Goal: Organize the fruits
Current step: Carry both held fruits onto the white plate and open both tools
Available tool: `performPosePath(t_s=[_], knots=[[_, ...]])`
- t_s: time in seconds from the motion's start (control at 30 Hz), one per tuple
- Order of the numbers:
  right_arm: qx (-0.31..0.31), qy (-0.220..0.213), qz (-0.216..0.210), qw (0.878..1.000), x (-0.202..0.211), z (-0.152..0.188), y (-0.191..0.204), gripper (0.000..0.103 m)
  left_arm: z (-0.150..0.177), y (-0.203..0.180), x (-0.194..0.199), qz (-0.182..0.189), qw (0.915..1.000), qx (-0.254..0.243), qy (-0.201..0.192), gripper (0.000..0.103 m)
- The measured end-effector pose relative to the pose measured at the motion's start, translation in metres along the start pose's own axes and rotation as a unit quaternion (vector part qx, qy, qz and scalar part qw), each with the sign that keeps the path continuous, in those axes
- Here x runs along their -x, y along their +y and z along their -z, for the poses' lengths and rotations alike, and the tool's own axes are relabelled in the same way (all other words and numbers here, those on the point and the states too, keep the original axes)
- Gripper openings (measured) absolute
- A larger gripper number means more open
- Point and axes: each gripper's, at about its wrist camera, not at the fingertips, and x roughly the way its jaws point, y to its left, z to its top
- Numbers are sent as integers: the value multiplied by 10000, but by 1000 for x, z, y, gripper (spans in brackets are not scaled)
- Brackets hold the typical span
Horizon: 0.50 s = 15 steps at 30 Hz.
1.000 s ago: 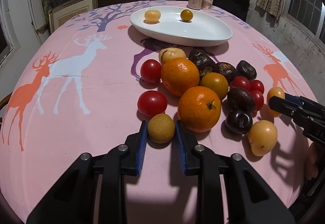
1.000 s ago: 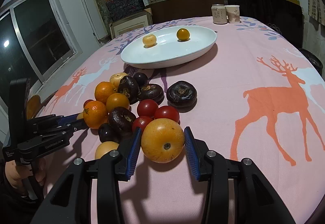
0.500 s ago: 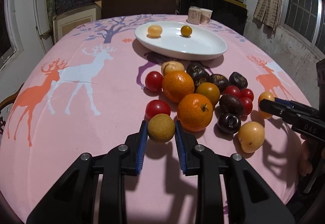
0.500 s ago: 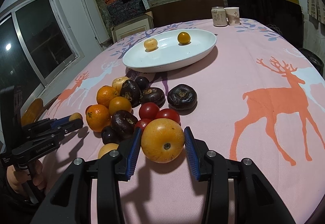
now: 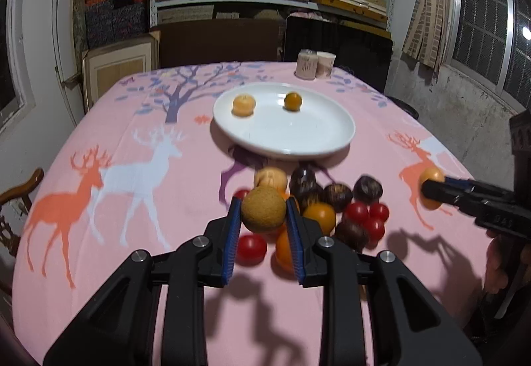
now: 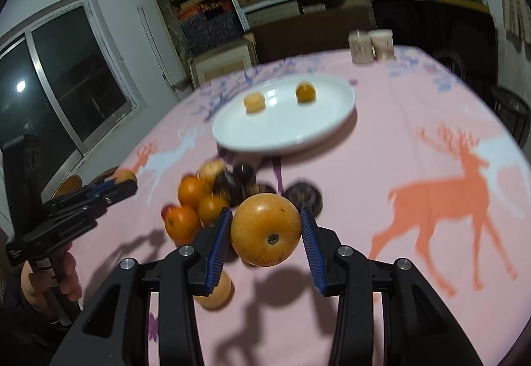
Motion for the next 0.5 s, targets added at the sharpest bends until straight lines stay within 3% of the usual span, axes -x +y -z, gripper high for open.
performPosePath(t_s=[0.17,0.3,0.5], knots=[[121,-314,36,9994,11,-57,-2,43,-47,-5,-18,110,9998,-158,-88,26],[73,-379,129,9992,-4,-103,-10,43,-86,-9,-50,63,9995,-293,-44,26],[-211,136,259,9994,-75,-144,-34,43,-120,3,-135,254,9980,-10,584,26]])
